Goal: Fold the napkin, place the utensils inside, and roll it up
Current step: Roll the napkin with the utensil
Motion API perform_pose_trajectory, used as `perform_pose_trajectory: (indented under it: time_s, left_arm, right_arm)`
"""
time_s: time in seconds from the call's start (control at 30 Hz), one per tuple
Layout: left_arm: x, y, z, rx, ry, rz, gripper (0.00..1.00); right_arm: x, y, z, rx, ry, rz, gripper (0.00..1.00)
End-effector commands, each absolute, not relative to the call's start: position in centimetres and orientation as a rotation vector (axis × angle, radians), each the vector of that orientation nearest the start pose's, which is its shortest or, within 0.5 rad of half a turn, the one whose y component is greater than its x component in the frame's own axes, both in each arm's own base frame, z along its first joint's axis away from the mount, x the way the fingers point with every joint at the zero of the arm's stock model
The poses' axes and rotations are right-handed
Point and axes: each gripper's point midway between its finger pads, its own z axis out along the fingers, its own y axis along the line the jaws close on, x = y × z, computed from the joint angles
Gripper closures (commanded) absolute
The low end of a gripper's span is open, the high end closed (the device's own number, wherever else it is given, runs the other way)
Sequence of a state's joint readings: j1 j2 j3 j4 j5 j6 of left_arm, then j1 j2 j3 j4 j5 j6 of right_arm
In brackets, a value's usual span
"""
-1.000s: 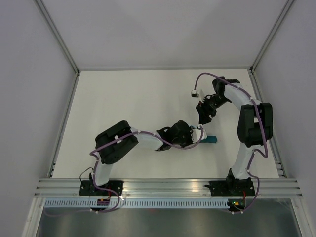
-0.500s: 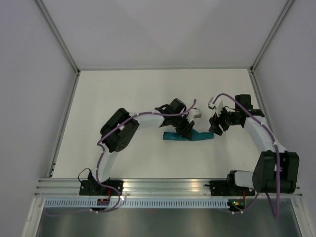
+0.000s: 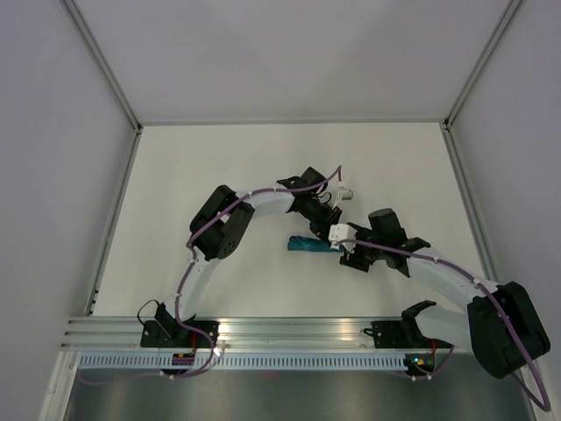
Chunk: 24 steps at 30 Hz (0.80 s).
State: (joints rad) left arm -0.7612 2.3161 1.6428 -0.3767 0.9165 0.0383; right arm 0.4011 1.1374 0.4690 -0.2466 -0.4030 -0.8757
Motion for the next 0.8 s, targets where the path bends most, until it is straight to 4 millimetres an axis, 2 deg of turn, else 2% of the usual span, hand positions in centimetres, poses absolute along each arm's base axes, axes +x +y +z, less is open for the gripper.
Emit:
perform_pose_trajectory:
  time_s: [0.0,0.17,0.2,0.3,0.43,0.57,0.6,0.67,0.7,0.77]
  left_arm:
    - [23.4,-42.2,-0.1,1.297,2.47,-1.484,0.72]
    - [23.2,-42.1,-0.2,1.296,2.48,-1.5,0.7]
    - [23.2,-42.2,0.0,1.297,2.475,-1.507,0.69]
    - [23.1,-42.2,0.2,1.298,2.47,-1.515,0.67]
    - [23.4,-42.2,0.7,1.303,2.455,-1.496,0.58]
    - [25.0,-42.3,2.2,1.252,2.415,-1.453,0.52]
    - [25.7,-42.5,3.4,1.238,2.381,-1.43,0.51]
    - [27.4,-42.5,4.6,1.175,2.339,-1.403,0.49]
    - [28.2,-42.6,6.5,1.155,2.288,-1.381,0.48]
    - [29.7,-42.4,7.8,1.092,2.248,-1.35,0.47]
  right_arm:
    - [26.5,14.8,4.5,-1.515,1.729,0.101,0.28]
    - [25.8,15.5,3.2,-1.566,1.737,0.087,0.28]
    - [26.2,15.8,3.5,-1.559,1.714,0.075,0.29]
    - [26.0,16.0,2.9,-1.586,1.721,0.057,0.36]
    - [25.7,15.7,2.4,-1.615,1.734,0.053,0.59]
    - [24.1,15.1,1.6,-1.679,1.791,0.099,0.67]
    - [23.9,15.2,1.6,-1.687,1.793,0.112,0.68]
    - [23.6,15.2,1.6,-1.704,1.801,0.129,0.7]
    - [23.2,15.1,1.6,-1.722,1.812,0.143,0.7]
    - [22.8,15.3,1.5,-1.742,1.825,0.178,0.71]
